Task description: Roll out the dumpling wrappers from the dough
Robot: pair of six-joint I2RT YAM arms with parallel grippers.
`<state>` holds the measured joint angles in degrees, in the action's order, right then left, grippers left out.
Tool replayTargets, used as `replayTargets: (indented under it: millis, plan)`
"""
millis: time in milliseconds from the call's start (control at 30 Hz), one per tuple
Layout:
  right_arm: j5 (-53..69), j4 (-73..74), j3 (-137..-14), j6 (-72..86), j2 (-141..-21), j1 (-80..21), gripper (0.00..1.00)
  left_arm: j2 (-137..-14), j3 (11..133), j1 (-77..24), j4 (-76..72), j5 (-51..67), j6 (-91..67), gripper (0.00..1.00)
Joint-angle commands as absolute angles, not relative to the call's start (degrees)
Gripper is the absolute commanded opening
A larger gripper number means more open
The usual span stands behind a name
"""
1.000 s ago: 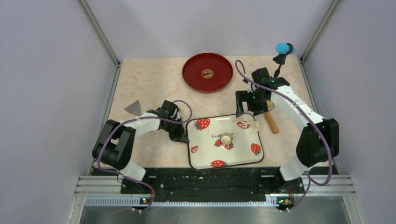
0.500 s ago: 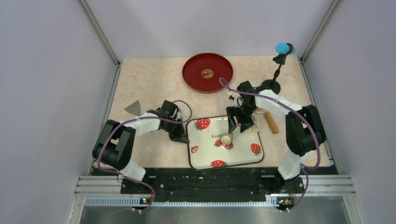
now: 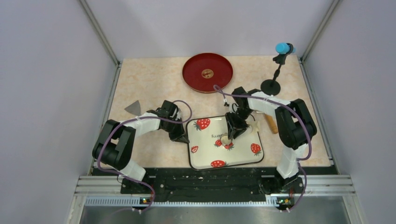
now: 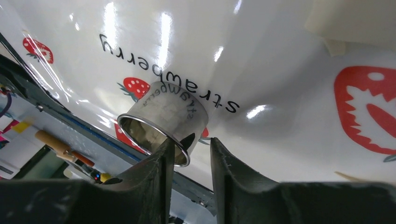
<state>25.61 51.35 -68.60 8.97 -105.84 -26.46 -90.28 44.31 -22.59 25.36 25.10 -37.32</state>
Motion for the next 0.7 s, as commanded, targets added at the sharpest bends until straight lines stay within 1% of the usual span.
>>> replayTargets:
  millis: [0,67,100,200,433,667]
  plan:
    - [27.58,50.37,-69.16,8.22,-106.98,-27.64,0.28,-92.99,42.78,-22.23,27.44,16.78,-34.91,0.0]
    - [27.68,51.22,-69.64,7.92,-107.06,-27.6,0.19,-92.93,42.72,-22.21,27.42,16.74,-34.85,0.0]
    - [27.62,51.69,-69.91,7.85,-106.87,-27.64,0.13,-92.9,42.71,-22.21,27.42,16.78,-34.81,0.0]
    - [27.0,53.47,-71.13,7.37,-105.55,-27.6,0.01,-92.89,42.71,-22.22,27.42,16.78,-34.78,0.0]
    - [25.23,56.37,-76.69,7.77,-101.44,-27.62,0.0,-92.68,42.52,-22.24,27.26,16.86,-34.88,0.0]
    - [22.77,59.12,-85.79,7.42,-103.94,-27.6,0.0,-92.39,42.32,-22.19,26.98,16.91,-34.6,0.0]
